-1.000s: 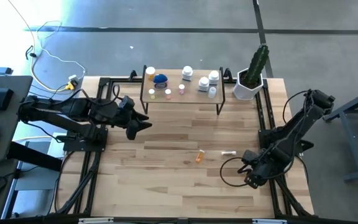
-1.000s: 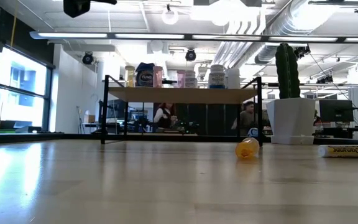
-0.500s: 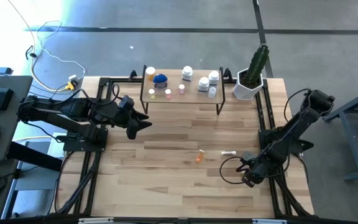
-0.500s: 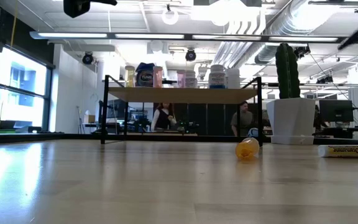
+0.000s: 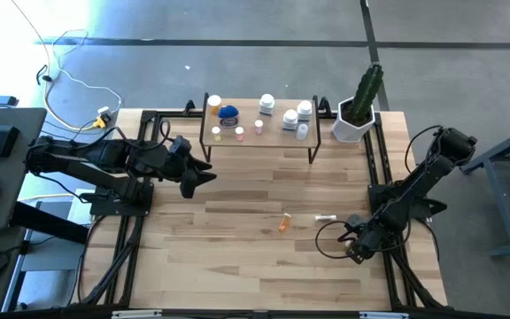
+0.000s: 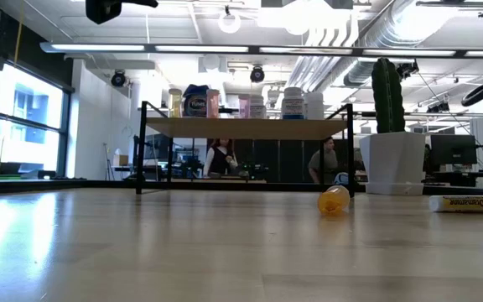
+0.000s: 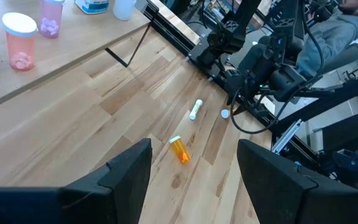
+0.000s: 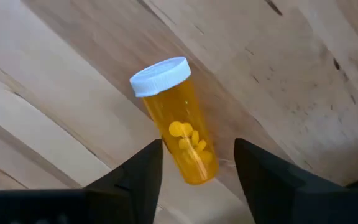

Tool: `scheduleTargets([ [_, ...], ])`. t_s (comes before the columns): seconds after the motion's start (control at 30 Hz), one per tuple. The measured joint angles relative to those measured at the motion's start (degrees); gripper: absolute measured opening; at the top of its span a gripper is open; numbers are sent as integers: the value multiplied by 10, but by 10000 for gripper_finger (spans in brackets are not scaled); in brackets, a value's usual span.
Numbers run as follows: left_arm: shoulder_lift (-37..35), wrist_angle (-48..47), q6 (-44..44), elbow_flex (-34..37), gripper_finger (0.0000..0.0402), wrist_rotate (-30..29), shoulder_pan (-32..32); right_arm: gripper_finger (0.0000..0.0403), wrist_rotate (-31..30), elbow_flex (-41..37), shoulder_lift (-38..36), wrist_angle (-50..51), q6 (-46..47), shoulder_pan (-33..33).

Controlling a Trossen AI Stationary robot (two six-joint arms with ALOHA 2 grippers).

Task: Pick and place medicine bottles onto shelf by color
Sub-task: Put the right small orange pill bottle on the shelf

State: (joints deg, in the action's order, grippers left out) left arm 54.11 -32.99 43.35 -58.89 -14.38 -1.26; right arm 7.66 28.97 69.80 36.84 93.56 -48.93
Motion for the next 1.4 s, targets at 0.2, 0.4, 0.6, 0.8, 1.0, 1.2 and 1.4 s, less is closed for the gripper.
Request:
scheduleTargets([
  [0.2,0,-1,0,0,225,0,0,128,-1,0,0,-2,5,0],
  [0.4,0,-1,0,0,225,0,0,85,-3,0,0,-19,5,0],
  [0.6,0,-2,0,0,225,0,0,74,-20,0,0,-53,-13,0],
  [0.8,0,-2,-10,0,225,0,0,73,-87,2,0,-157,-54,9],
  [1.0,0,-2,-20,0,225,0,2,72,-160,2,0,-280,-104,39],
  [1.2,0,0,-46,0,225,0,2,72,-216,2,0,-426,-197,98],
  [1.4,4,41,-80,0,225,2,2,72,-238,3,0,-553,-280,173],
])
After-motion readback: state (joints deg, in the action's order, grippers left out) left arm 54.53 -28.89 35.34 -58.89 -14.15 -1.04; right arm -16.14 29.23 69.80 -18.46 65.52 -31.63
